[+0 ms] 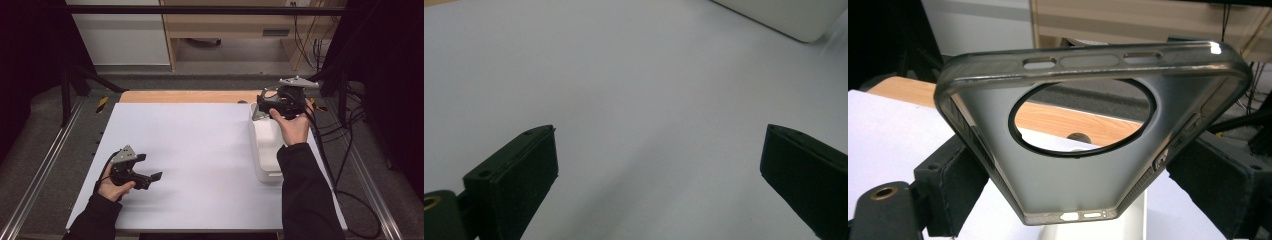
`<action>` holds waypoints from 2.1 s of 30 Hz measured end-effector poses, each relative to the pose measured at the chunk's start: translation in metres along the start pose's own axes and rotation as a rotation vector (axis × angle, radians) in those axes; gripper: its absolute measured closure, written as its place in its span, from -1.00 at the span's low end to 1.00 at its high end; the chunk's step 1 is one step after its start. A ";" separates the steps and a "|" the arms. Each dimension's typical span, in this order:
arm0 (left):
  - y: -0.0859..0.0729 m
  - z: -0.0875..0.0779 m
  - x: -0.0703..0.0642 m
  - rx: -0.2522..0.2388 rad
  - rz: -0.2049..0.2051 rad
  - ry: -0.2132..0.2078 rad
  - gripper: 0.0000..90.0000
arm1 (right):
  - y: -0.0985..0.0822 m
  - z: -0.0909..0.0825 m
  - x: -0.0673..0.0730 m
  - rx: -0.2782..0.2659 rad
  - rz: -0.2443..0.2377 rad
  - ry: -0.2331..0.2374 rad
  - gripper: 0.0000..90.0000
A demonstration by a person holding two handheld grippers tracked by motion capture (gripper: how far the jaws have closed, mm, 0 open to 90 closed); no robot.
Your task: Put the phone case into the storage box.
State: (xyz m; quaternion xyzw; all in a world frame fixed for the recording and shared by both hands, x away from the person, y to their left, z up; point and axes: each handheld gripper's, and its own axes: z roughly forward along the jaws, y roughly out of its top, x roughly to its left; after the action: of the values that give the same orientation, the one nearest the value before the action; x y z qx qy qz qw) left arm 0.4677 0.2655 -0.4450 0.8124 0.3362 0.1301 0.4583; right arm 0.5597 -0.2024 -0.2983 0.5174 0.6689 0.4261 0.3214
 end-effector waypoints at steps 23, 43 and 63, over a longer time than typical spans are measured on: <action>0.000 0.002 -0.001 0.009 0.011 -0.005 -0.96 | -0.010 0.058 -0.012 0.093 0.067 -0.110 -0.75; -0.001 0.004 -0.002 0.018 0.023 -0.009 -0.96 | -0.029 0.096 -0.017 0.190 0.106 -0.169 -0.75; -0.001 0.006 -0.003 0.028 0.031 -0.013 -0.96 | -0.040 0.111 -0.015 0.235 0.123 -0.196 -0.75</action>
State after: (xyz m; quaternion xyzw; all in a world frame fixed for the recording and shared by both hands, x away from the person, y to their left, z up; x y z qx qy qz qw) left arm 0.4682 0.2602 -0.4486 0.8247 0.3225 0.1271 0.4469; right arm 0.6435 -0.1942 -0.3825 0.6304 0.6468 0.3113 0.2955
